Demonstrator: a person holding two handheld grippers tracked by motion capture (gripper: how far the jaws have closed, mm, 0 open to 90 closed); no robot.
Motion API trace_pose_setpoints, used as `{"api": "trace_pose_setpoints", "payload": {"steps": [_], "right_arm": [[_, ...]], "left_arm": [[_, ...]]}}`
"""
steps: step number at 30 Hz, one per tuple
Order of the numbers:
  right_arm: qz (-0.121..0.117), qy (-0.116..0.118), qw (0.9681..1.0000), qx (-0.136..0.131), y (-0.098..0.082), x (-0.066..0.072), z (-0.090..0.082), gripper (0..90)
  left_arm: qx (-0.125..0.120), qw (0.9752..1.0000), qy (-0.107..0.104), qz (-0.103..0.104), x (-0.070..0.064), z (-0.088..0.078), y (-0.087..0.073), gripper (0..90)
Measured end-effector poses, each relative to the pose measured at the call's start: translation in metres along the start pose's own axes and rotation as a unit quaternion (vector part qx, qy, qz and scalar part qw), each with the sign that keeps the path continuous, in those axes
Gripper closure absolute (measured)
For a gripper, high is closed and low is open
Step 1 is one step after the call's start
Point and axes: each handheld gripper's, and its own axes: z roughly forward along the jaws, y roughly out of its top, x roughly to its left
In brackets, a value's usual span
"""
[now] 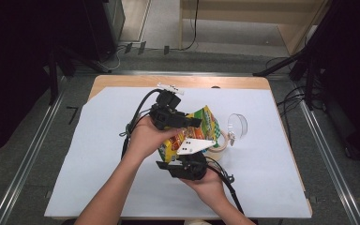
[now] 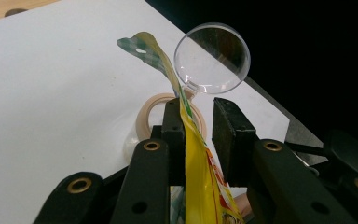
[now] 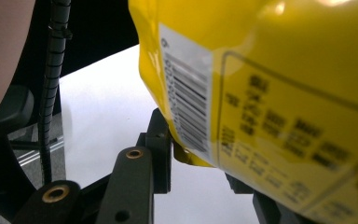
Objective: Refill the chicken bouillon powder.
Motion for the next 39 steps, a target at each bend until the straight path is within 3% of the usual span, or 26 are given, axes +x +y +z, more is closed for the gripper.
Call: {"api": "trace_pose_setpoints", "payload": {"steps": [10, 15, 23, 26, 30, 36, 39], "right_arm": [[0.002, 0.005, 1.0000, 0.002, 0.0016, -0.0026, -0.0004, 68.4], [0.024, 0.016, 0.9996, -0.006, 0.0021, -0.0054, -0.0032, 68.9], [0.039, 0.019, 0.9989, -0.015, 0.0021, -0.0082, -0.0052, 69.1], [0.030, 0.015, 0.9994, -0.010, 0.0026, -0.0087, -0.0056, 68.6], [0.022, 0.009, 0.9997, -0.007, 0.0017, -0.0085, -0.0063, 68.1], [0.015, 0.020, 0.9997, -0.003, 0.0020, -0.0086, -0.0070, 63.2], [0.003, 0.012, 0.9999, 0.004, 0.0030, -0.0076, -0.0075, 68.4]], "left_arm": [[-0.006, 1.0000, 0.003, 0.002, 0.0015, 0.0016, 0.0007, 72.4], [-0.014, 0.9998, 0.015, 0.007, -0.0010, 0.0021, 0.0011, 69.8], [-0.021, 0.9995, 0.018, 0.014, -0.0026, 0.0035, 0.0013, 66.5], [-0.021, 0.9996, 0.018, 0.001, 0.0011, 0.0052, 0.0022, 70.1], [-0.019, 0.9995, 0.025, 0.004, 0.0014, 0.0066, 0.0025, 76.9], [-0.015, 0.9995, 0.029, 0.005, 0.0001, 0.0078, 0.0051, 77.1], [-0.016, 0.9995, 0.027, 0.009, -0.0026, 0.0079, 0.0059, 76.8]]}}
